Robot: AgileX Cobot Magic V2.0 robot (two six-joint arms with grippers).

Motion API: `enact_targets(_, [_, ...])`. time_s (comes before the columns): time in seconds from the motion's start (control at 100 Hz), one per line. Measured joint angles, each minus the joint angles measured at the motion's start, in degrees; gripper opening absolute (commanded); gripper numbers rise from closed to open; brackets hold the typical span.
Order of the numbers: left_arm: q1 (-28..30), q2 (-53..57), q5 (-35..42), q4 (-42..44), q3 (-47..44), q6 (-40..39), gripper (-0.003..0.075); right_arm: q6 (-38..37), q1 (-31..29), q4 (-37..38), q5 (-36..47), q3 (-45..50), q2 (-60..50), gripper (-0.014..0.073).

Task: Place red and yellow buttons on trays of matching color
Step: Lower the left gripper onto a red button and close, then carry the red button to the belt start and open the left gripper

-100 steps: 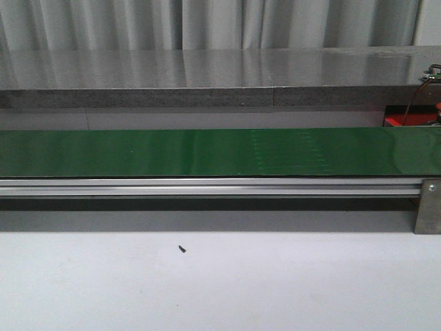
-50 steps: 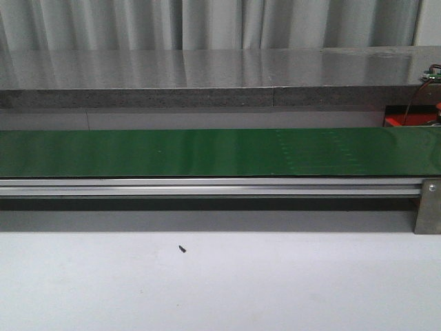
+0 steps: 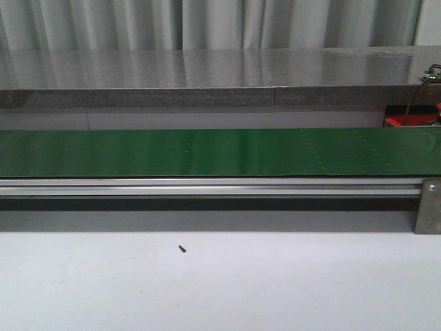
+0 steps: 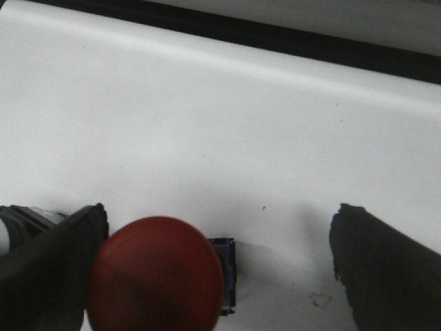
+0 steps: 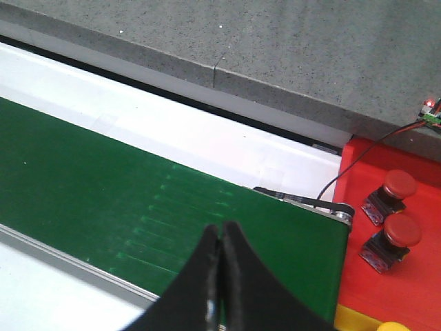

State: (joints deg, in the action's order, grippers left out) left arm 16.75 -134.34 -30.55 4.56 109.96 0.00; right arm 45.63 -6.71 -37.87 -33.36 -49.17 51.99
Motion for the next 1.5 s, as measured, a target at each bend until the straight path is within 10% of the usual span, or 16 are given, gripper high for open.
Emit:
enact_targets(0.6, [0.0,0.4,-0.8,1.0,0.0,0.0,0.0059,0.0,0.0,0.0,0.0,0.0,0.0,-0.0068])
enact_targets(1.5, [-5.0,27.0,-18.4,-8.8,-9.0,0.4,0.0043,0.0,0.0,0.0,0.0,0.0,0.0,-0.0068])
